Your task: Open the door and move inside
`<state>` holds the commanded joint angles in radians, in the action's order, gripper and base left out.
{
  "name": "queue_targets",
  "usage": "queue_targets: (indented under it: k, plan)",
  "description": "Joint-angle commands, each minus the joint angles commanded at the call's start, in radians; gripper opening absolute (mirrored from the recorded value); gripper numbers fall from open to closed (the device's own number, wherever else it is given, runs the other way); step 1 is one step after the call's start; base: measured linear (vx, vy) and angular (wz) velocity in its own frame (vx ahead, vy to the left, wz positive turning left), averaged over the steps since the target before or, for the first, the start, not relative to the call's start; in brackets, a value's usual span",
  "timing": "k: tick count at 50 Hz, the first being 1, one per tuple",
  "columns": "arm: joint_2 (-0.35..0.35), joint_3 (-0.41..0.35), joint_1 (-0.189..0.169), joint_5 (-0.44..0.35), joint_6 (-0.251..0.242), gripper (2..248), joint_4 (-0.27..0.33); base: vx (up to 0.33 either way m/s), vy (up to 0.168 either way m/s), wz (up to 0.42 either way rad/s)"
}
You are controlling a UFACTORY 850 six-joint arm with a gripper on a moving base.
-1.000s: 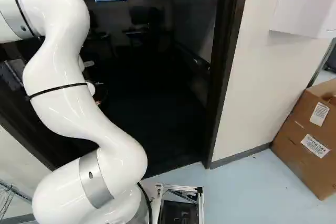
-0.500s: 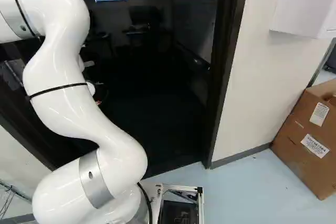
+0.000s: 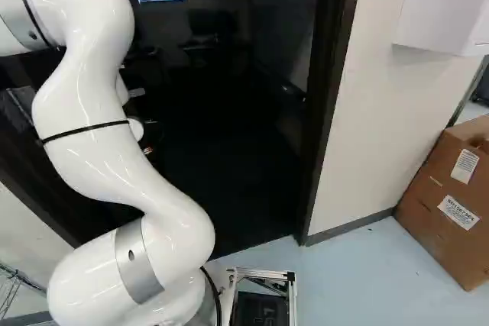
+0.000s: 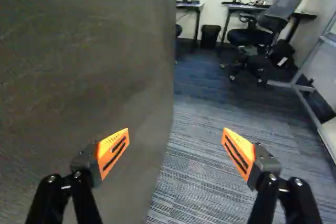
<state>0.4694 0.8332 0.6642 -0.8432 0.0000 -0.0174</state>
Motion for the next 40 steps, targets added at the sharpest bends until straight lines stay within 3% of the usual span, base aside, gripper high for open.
queue_targets:
  k: [16,40]
  plan:
    - [-0.043,-0.056,-0.035,0.019,0.000,247,-0.090,0.000,0.000,0.000]
    - [-0.073,-0.088,-0.060,0.018,0.000,247,-0.092,0.000,0.000,0.000]
